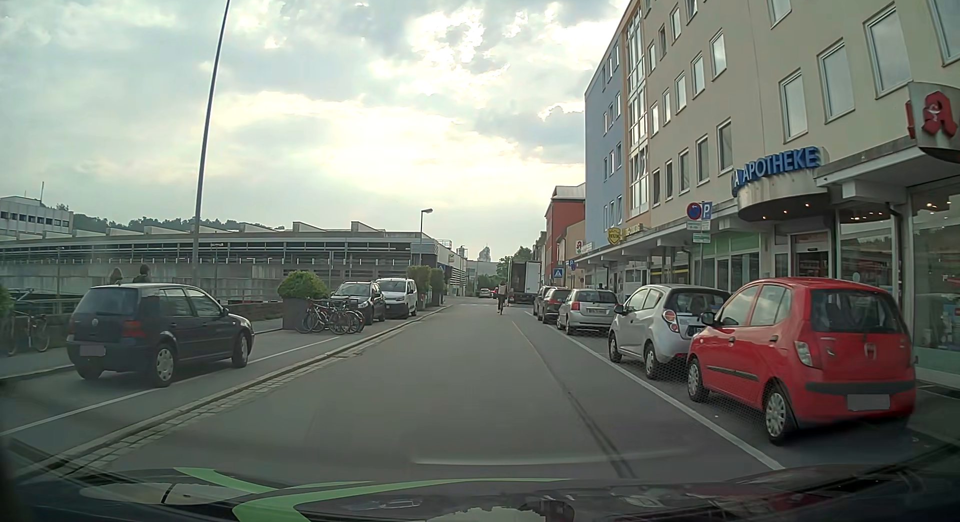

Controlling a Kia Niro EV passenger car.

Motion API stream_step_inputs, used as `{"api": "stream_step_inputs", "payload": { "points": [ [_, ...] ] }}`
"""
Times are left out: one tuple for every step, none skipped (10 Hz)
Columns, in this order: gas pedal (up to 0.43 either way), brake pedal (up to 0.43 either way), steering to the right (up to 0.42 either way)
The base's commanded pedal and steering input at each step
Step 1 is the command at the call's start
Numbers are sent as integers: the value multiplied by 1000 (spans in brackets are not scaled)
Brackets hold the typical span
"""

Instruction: Follow the waypoints while adhering to traffic rules and regulations

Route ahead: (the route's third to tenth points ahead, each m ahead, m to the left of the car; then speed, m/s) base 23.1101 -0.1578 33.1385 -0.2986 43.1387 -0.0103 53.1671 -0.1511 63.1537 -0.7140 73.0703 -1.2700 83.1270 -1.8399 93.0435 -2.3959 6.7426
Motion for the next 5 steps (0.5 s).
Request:
{"api": "stream_step_inputs", "payload": {
  "points": [
    [47, 0, 2],
    [47, 0, 0],
    [39, 0, -2],
    [39, 0, -2],
    [39, 0, -2]
  ]
}}
